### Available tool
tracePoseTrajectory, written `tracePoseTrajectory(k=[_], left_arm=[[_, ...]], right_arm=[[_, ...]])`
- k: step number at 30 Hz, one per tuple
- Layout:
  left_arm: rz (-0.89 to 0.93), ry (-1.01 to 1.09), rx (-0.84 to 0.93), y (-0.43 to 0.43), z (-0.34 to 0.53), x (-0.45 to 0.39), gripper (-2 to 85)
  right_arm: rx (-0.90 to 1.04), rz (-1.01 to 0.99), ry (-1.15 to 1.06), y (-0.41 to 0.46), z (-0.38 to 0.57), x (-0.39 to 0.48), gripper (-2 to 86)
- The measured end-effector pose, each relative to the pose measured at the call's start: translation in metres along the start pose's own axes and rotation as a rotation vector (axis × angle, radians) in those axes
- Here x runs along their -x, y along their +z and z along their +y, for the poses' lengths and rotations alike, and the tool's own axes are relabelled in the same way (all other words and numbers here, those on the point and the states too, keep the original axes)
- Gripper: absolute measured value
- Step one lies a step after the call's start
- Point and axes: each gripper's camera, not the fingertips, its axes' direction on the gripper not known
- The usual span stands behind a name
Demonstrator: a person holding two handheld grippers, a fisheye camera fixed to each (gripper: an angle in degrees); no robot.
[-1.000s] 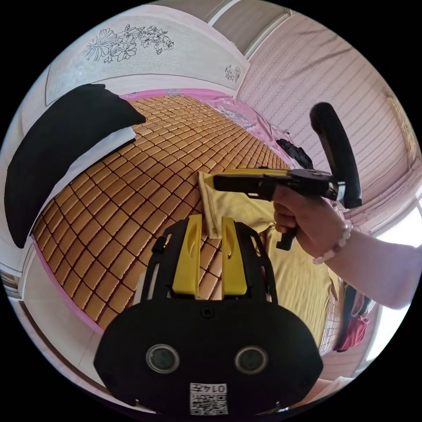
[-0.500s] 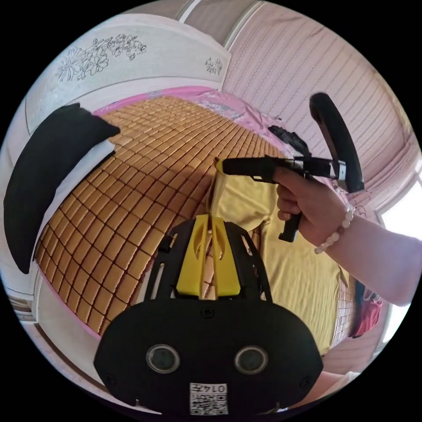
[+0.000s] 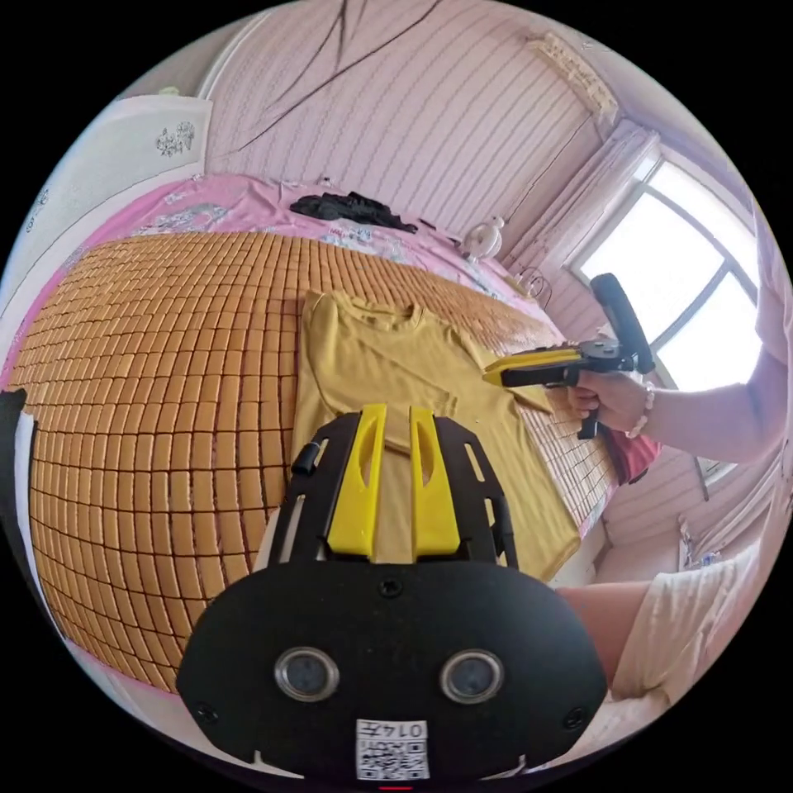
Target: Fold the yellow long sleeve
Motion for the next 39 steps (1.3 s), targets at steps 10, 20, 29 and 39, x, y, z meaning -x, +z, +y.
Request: tracePoseTrajectory(k=[10, 20, 29, 39], left_arm=[[-0.229, 0.108, 0.135, 0.068, -0.028, 0.005, 6.0], [-0.278, 0.073, 0.185, 0.112, -0.043, 0.005, -0.7], [-0.301, -0.214, 0.123, 0.108, -0.049, 0.054, 2.5], [-0.122, -0.055, 0.110, 0.129, -0.075, -0.004, 3.6]], right_arm=[[-0.151, -0.115, -0.122, 0.067, -0.158, -0.005, 8.2], [-0.007, -0.091, -0.328, 0.072, -0.237, 0.006, 1.7], [0.154, -0.187, -0.240, 0.048, -0.276, -0.017, 6.7], [-0.191, 0.083, 0.052, -0.094, -0.073, -0.111, 5.6]])
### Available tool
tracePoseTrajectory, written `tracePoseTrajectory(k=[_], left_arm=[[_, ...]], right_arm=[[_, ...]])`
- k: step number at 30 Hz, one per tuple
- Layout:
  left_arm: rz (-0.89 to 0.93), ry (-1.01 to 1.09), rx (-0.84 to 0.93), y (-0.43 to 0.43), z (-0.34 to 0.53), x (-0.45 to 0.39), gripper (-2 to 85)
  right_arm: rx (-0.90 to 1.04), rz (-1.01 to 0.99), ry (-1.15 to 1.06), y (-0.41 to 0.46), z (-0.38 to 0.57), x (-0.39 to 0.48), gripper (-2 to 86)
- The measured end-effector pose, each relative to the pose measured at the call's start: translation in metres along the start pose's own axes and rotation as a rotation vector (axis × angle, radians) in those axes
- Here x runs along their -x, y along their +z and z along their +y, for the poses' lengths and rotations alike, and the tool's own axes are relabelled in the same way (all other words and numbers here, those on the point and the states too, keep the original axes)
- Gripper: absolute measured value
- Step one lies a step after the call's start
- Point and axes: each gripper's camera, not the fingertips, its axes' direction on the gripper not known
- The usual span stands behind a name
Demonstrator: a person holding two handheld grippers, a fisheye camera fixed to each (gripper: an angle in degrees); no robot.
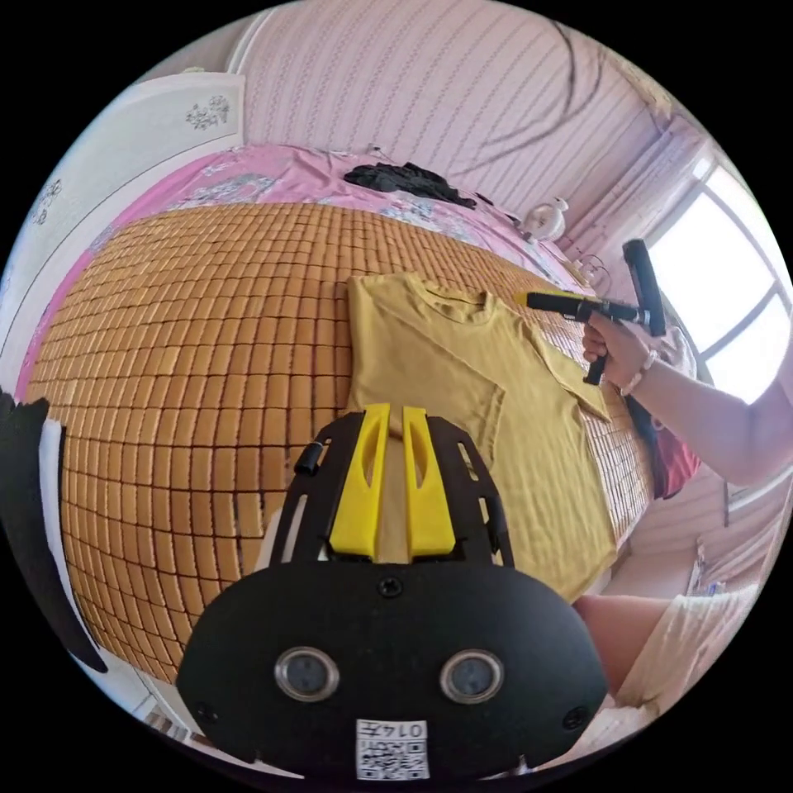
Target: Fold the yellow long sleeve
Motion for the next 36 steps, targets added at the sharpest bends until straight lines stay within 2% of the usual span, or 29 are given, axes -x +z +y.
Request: tracePoseTrajectory(k=[4, 6, 10, 12, 17, 21, 27, 31, 33, 36], left_arm=[[0.088, 0.143, 0.040, 0.031, -0.021, -0.049, 3.9], [0.147, 0.249, 0.093, 0.056, -0.040, -0.088, 4.1], [0.205, 0.379, 0.137, 0.093, -0.069, -0.147, 5.1], [0.268, 0.450, 0.182, 0.121, -0.090, -0.185, 5.4], [0.294, 0.613, 0.215, 0.178, -0.133, -0.270, 5.5], [0.403, 0.686, 0.274, 0.228, -0.169, -0.342, 6.0], [0.324, 0.854, 0.307, 0.282, -0.179, -0.431, 7.4], [0.277, 0.919, 0.407, 0.314, -0.164, -0.461, 7.3], [0.238, 0.984, 0.344, 0.316, -0.154, -0.465, 5.3], [0.246, 0.983, 0.350, 0.312, -0.155, -0.461, 0.3]], right_arm=[[0.187, 0.228, 0.191, -0.039, 0.105, -0.033, 6.9], [0.211, 0.276, 0.290, -0.060, 0.142, -0.046, 7.2], [0.152, 0.287, 0.482, -0.103, 0.195, -0.082, 8.5], [0.141, 0.309, 0.545, -0.116, 0.204, -0.099, 9.0], [0.038, 0.288, 0.717, -0.149, 0.226, -0.141, 9.1], [-0.011, 0.260, 0.743, -0.167, 0.234, -0.155, 8.6], [-0.033, 0.219, 0.754, -0.196, 0.246, -0.168, 7.4], [-0.055, 0.205, 0.719, -0.212, 0.254, -0.171, 6.0], [-0.058, 0.183, 0.704, -0.220, 0.257, -0.173, 5.3], [-0.056, 0.137, 0.680, -0.229, 0.258, -0.176, 2.6]])
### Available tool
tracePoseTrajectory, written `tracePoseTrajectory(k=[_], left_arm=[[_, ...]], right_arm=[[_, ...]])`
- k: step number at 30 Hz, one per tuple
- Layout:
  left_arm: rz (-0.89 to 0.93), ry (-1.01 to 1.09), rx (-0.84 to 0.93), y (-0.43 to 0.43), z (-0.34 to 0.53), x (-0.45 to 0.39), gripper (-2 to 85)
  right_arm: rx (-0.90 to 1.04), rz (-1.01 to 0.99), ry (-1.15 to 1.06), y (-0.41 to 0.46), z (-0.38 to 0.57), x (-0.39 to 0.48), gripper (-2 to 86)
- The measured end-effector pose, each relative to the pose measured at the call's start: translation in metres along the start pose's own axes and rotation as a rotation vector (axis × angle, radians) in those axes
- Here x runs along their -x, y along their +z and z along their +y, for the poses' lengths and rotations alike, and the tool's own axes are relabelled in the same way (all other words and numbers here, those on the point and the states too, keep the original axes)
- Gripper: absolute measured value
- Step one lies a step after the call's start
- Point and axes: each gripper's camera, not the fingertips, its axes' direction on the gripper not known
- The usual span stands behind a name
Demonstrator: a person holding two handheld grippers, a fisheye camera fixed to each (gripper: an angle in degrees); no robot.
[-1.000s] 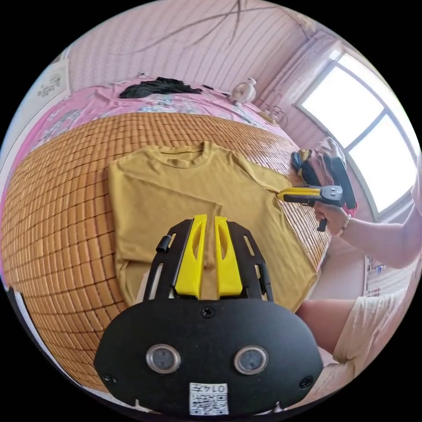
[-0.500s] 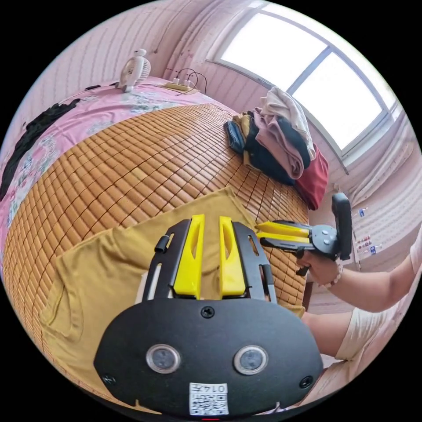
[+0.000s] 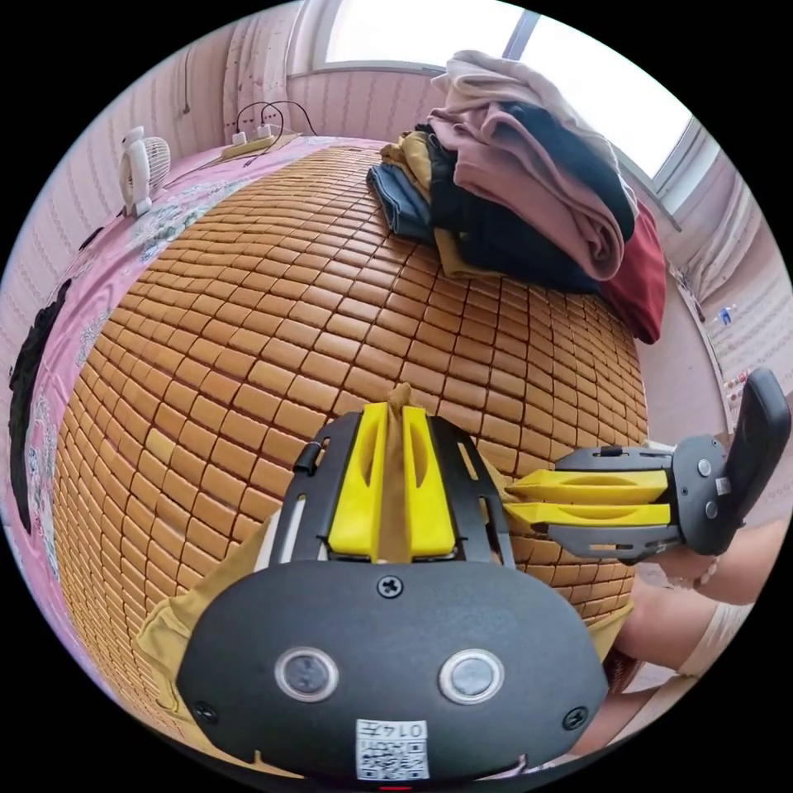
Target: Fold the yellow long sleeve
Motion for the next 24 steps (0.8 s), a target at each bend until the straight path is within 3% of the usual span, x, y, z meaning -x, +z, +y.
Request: tracePoseTrajectory(k=[4, 6, 10, 14, 19, 24], left_arm=[[-0.013, -0.060, -0.053, -0.026, 0.014, 0.014, -0.7], [-0.050, -0.071, -0.172, -0.068, 0.037, 0.026, -0.9], [-0.140, -0.099, -0.294, -0.147, 0.097, 0.046, -0.8], [-0.177, -0.242, -0.366, -0.227, 0.206, 0.053, 0.3], [-0.162, -0.488, -0.183, -0.226, 0.328, 0.051, 5.5], [-0.103, -0.745, -0.218, -0.240, 0.416, 0.069, 5.8]], right_arm=[[-0.047, -0.058, -0.033, -0.024, -0.006, 0.008, 1.1], [-0.104, -0.108, -0.069, -0.041, -0.009, 0.018, 0.9], [-0.224, -0.322, -0.229, -0.081, -0.018, 0.062, 1.0], [-0.102, -0.576, -0.478, -0.090, -0.005, 0.123, 2.6], [0.173, -0.516, -0.524, -0.050, 0.028, 0.158, 5.8], [0.170, -0.397, -0.517, -0.040, 0.012, 0.168, 6.3]])
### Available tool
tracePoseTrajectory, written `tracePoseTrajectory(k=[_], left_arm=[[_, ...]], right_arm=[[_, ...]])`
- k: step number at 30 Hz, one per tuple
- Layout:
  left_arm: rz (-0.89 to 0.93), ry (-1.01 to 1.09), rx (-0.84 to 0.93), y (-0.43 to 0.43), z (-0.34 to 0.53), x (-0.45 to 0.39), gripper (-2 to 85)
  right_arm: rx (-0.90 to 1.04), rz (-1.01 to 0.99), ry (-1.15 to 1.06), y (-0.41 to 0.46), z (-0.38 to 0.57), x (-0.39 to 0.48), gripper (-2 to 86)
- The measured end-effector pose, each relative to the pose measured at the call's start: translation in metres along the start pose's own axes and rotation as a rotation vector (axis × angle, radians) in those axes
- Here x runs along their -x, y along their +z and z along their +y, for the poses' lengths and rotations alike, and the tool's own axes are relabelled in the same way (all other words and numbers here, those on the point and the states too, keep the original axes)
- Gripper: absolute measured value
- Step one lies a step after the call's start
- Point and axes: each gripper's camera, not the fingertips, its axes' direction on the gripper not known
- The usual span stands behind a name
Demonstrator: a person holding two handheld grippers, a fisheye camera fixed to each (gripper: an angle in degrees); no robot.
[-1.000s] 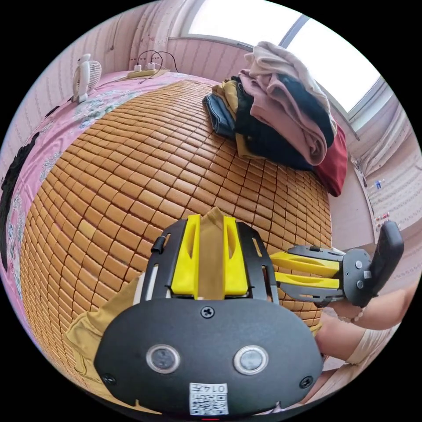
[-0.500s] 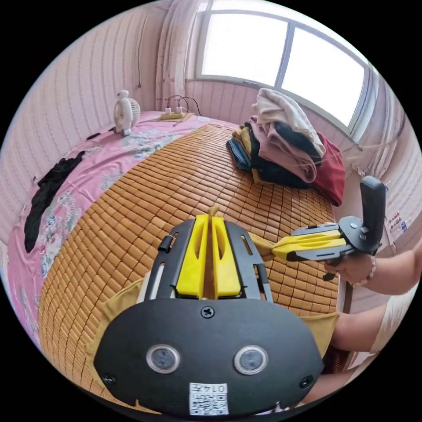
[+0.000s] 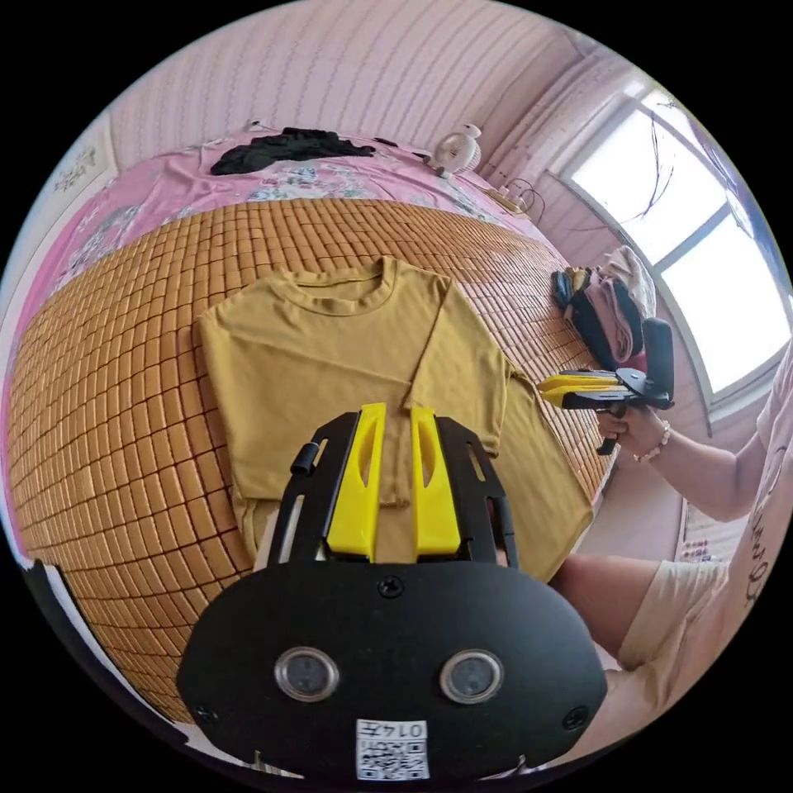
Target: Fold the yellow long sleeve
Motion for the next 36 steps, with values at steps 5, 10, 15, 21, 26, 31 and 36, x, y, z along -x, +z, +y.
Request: tracePoseTrajectory(k=[5, 10, 15, 21, 26, 31, 36], left_arm=[[-0.147, -0.141, -0.135, -0.035, 0.010, 0.069, 7.2], [-0.215, -0.223, -0.152, -0.043, -0.010, 0.135, 10.5], [-0.185, -0.253, -0.127, -0.028, -0.039, 0.172, 9.1], [-0.208, -0.011, 0.017, -0.021, -0.059, 0.165, -0.3], [-0.254, -0.019, -0.050, -0.044, -0.080, 0.177, -0.9], [-0.191, -0.068, -0.196, -0.077, -0.105, 0.181, -1.0], [-0.182, 0.083, -0.255, -0.133, -0.089, 0.156, -0.9]], right_arm=[[-0.095, 0.215, 0.069, 0.018, -0.068, -0.043, 10.6], [-0.093, 0.231, 0.199, 0.048, -0.122, -0.091, 12.6], [-0.018, 0.173, 0.168, 0.071, -0.150, -0.095, 7.5], [0.085, 0.269, 0.070, 0.077, -0.174, -0.084, 1.1], [0.011, 0.329, 0.009, 0.053, -0.211, -0.087, 0.4], [-0.097, 0.291, -0.004, 0.016, -0.238, -0.089, 0.3], [-0.152, 0.126, -0.062, -0.036, -0.210, -0.073, 0.6]])
